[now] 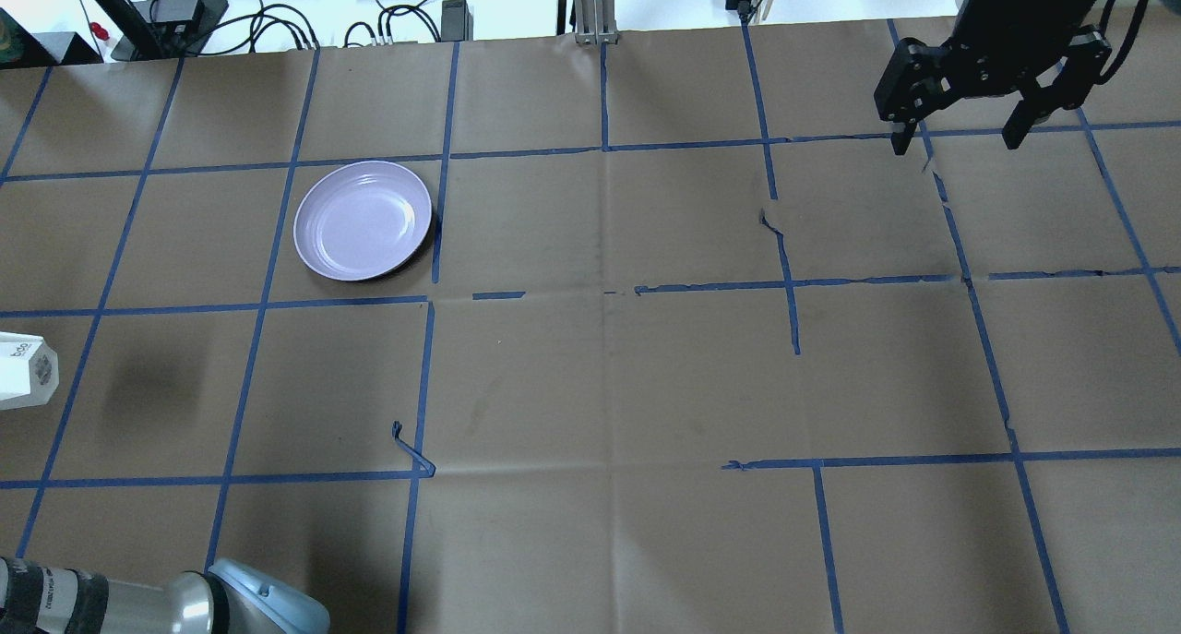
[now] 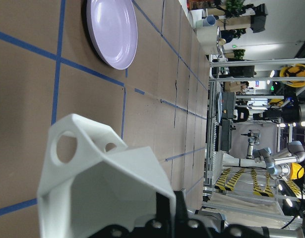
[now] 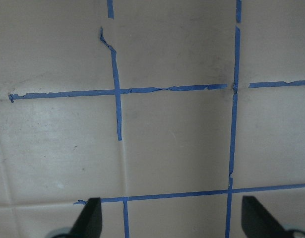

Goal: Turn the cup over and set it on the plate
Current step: 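Lift the mug with the left gripper, turning it upright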

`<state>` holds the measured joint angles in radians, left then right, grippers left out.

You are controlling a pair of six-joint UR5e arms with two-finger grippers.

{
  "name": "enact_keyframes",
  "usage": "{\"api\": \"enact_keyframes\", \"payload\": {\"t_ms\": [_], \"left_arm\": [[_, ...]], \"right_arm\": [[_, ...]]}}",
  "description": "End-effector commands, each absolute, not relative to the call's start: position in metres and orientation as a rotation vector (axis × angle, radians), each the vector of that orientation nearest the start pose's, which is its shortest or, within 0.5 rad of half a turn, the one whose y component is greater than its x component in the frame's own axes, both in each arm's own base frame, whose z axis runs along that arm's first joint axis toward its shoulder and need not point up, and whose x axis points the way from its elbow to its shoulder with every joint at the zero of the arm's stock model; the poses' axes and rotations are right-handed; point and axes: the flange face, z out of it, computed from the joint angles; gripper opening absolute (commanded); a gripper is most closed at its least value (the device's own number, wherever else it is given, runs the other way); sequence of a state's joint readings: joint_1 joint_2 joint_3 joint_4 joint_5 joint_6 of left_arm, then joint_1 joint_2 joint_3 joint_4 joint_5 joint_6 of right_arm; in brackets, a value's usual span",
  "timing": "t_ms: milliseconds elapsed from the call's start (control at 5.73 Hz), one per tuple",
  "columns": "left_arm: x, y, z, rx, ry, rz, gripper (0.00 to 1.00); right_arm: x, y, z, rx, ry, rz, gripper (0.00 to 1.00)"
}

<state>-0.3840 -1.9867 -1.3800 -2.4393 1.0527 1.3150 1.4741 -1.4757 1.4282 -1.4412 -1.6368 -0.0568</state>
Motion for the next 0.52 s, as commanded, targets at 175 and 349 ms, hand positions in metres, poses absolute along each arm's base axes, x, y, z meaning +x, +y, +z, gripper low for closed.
{"api": "enact_keyframes", "payload": {"t_ms": [175, 349], "left_arm": [[0.282, -0.464, 0.463, 0.175, -2.421, 0.1, 0.0], [0.226, -0.496, 0.485, 0.088, -2.608, 0.069, 0.0]], "right_arm": [[0.076, -0.533, 0.497, 0.059, 3.197, 0.14, 1.0], [0.076, -0.533, 0.497, 0.059, 3.198, 0.138, 1.0]]}}
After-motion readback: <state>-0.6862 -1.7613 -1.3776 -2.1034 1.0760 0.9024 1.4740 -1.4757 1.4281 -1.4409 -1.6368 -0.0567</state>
